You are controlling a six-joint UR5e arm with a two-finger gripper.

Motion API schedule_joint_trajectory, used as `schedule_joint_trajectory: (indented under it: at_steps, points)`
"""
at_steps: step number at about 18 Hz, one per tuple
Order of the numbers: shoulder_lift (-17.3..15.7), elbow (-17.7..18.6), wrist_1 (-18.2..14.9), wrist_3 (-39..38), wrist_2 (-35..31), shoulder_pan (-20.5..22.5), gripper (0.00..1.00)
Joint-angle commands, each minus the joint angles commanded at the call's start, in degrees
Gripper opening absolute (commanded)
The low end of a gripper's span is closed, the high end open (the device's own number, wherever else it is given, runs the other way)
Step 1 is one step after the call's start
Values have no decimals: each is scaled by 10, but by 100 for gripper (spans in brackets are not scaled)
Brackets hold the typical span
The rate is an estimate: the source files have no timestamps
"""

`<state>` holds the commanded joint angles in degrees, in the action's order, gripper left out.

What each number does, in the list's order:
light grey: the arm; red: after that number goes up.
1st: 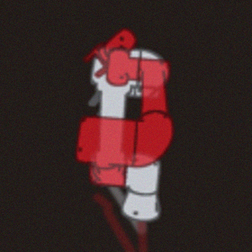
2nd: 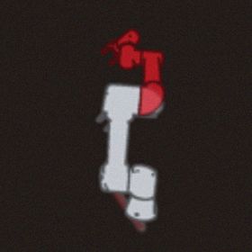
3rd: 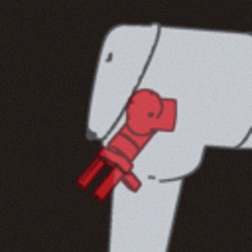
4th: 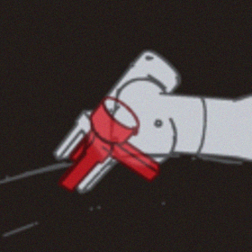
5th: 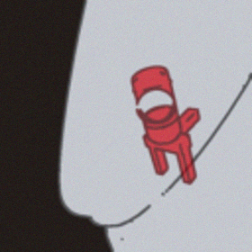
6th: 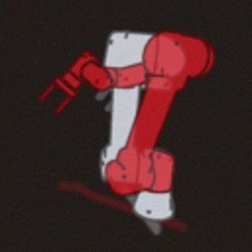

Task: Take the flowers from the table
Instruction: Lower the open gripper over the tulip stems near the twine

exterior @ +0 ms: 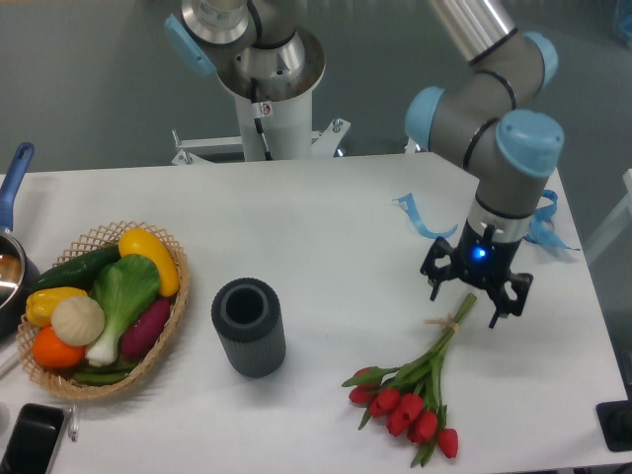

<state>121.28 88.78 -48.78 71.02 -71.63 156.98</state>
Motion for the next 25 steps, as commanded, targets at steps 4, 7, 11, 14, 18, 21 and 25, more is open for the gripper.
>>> schedule_joint_trajectory:
  at_steps: [4,7,11,14,18,21,25]
  points:
    - [15,-6,1,-3,-1,-5,100]
    - [37,-19,8,-2,-2,-11,100]
    - [46,-14,29,0,-10,-21,100]
    - [38,-7,24,-2,-11,-28,100]
    - [47,-4,30,0,-25,-35,100]
    - [43,3,29,6,-35,-47,100]
    - [45,18,32,29,-36,-47,100]
